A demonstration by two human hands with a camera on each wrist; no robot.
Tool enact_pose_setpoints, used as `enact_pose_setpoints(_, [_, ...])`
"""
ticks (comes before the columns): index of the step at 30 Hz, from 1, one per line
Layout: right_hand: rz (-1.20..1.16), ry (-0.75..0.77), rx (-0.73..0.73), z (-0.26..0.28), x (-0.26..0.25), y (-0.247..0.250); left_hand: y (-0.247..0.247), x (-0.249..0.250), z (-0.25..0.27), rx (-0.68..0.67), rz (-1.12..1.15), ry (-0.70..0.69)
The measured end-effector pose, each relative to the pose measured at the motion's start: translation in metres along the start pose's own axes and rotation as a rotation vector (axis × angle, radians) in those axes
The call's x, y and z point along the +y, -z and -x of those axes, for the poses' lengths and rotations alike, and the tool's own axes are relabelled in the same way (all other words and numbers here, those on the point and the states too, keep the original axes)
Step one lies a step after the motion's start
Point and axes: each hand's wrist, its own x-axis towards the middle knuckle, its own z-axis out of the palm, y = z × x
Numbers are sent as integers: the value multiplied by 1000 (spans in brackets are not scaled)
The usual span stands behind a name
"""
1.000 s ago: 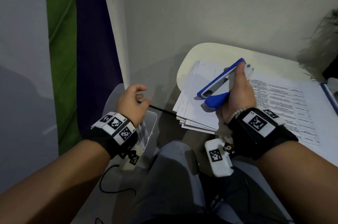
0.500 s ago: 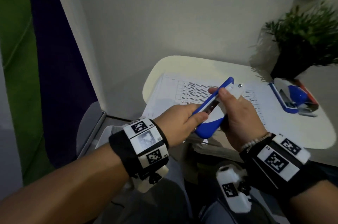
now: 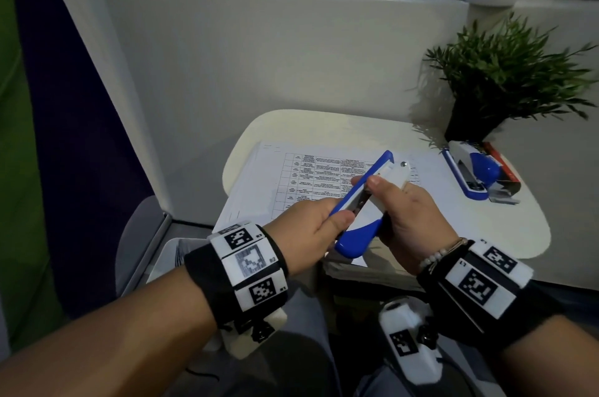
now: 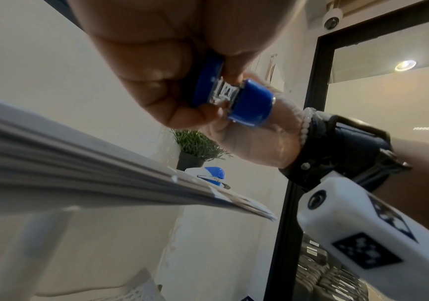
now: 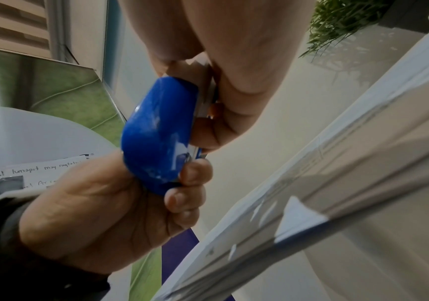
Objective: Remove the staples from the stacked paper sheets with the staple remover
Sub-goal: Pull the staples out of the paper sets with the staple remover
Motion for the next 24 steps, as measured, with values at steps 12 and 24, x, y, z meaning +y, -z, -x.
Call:
enact_pose_setpoints(12, [492, 182, 302, -11, 16, -9, -32, -5, -5, 289, -20, 28])
enact_pose_setpoints(24, [639, 159, 105, -12, 7, -5, -3, -23, -1, 252, -140, 39])
